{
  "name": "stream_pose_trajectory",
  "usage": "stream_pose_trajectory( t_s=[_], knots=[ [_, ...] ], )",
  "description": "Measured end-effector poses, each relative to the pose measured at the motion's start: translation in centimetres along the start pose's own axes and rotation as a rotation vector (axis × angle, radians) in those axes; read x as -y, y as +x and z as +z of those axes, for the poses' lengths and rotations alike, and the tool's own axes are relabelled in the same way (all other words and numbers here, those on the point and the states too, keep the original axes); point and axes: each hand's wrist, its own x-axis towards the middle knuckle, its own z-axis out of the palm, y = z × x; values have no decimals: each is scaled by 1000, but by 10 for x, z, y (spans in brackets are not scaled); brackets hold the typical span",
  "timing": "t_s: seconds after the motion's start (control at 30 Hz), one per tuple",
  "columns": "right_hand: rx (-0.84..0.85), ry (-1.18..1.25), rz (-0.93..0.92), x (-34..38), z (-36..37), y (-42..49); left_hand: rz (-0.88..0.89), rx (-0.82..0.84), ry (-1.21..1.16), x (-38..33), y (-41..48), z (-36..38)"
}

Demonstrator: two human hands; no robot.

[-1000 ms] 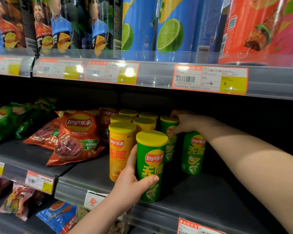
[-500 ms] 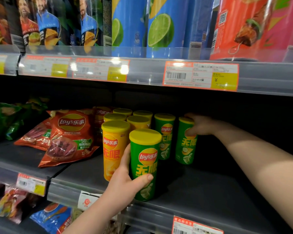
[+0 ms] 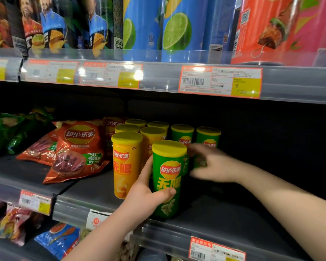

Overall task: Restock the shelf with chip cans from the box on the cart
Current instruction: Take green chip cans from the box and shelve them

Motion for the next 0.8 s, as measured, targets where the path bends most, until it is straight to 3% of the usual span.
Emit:
stream_pose_trajectory(
  t_s=[0.03, 0.1, 0.27, 0.33, 0.43, 0.5, 0.8],
  knots=[
    [109, 24, -2, 2, 11, -4, 1, 8, 22, 0, 2, 3],
    [152, 84, 11, 4, 34, -10, 9, 15, 54, 1, 6, 8],
    [-62, 298, 82, 5, 54, -14, 4, -5, 177, 5, 3, 12],
    [-123, 282, 152, 2, 52, -12, 14, -24, 380, 8, -1, 10],
    [-183, 253, 221, -6, 53, -2, 68, -5, 892, 12, -11, 8],
    [-203, 233, 281, -9, 55, 4, 111, 20, 1032, 15, -15, 8],
    [-232, 145, 421, -13, 72, 19, 184, -13, 1138, 31, -15, 7]
  ],
)
